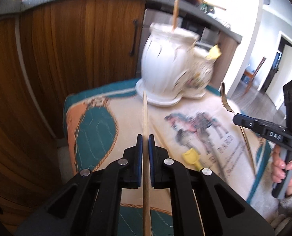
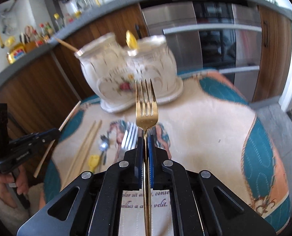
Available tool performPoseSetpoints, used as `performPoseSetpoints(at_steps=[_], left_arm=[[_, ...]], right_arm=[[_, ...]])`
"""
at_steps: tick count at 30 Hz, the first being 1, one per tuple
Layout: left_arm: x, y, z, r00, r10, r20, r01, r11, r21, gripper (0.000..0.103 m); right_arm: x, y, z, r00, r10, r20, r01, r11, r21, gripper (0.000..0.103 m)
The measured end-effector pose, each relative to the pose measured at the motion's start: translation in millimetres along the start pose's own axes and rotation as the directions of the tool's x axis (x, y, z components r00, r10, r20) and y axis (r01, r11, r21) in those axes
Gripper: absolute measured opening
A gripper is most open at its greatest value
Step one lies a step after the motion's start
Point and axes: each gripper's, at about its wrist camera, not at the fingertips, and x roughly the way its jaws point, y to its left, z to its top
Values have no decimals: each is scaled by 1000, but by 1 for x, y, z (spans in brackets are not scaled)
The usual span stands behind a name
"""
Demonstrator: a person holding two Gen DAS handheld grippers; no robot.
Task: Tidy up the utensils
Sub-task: 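Lift the chopstick and gold fork and lower them into the holder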
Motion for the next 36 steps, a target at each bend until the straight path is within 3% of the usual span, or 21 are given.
performPoseSetpoints(at_steps=[3,9,16,20,25,28,31,36], left_arm=[[-15,-8,4,997,-49,53,47,999,21,6],[-36,-26,13,986,-99,137,90,993,72,6],[-67,-26,34,961,-91,263,68,993,95,6],[-77,-12,57,938,-50,344,32,998,59,6],[-60,10,93,913,-47,406,56,998,-9,6],[-46,22,117,884,-92,459,125,991,-42,6],[-29,25,142,865,-138,482,188,981,-57,6],[-4,16,173,841,-139,522,193,980,-51,6]], right_arm=[[-20,4,-1,993,11,115,-6,999,-39,6],[-45,15,13,956,6,294,26,994,-105,6],[-67,28,53,874,6,486,70,988,-137,6],[-68,31,78,852,12,524,71,988,-137,6],[-65,28,109,831,19,556,57,991,-120,6],[-60,28,125,821,25,570,51,992,-117,6],[-54,25,140,812,24,584,49,993,-109,6],[-37,20,164,809,30,587,35,995,-98,6]])
